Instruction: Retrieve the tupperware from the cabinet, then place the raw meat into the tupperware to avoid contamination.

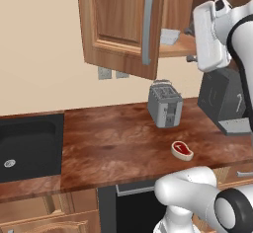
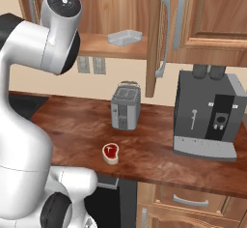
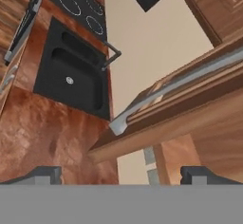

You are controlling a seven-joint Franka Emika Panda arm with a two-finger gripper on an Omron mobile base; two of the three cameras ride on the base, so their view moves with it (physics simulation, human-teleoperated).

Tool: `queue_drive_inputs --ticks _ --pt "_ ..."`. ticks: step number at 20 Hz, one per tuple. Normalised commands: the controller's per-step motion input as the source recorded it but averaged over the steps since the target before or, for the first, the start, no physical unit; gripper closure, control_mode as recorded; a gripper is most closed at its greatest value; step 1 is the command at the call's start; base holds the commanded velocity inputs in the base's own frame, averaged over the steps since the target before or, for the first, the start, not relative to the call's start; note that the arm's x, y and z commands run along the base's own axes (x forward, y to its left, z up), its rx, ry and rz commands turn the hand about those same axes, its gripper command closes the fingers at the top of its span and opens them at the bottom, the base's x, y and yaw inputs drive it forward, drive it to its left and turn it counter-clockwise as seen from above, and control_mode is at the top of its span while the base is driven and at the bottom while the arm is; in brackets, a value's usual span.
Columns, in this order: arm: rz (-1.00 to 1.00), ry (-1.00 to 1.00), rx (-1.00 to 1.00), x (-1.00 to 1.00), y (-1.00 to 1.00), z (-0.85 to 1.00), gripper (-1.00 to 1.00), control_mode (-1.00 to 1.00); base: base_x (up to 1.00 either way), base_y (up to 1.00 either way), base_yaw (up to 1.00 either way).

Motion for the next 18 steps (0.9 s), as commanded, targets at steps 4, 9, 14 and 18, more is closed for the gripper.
queue_drive_inputs --ticks 4,9,14,18 --pt "0.09 -0.11 -0.11 0.11 0.0 0.0 -1.0 -1.0 0.0 0.0 0.0" --pt "0.06 -0.1 -0.07 0.16 0.0 0.0 -1.0 -1.0 0.0 0.0 0.0" --pt "0.0 -0.04 0.0 0.31 -0.01 -0.02 -1.0 -1.0 0.0 0.0 0.0" --pt "0.0 -0.03 0.02 0.31 0.0 -0.02 -1.0 -1.0 0.0 0.0 0.0"
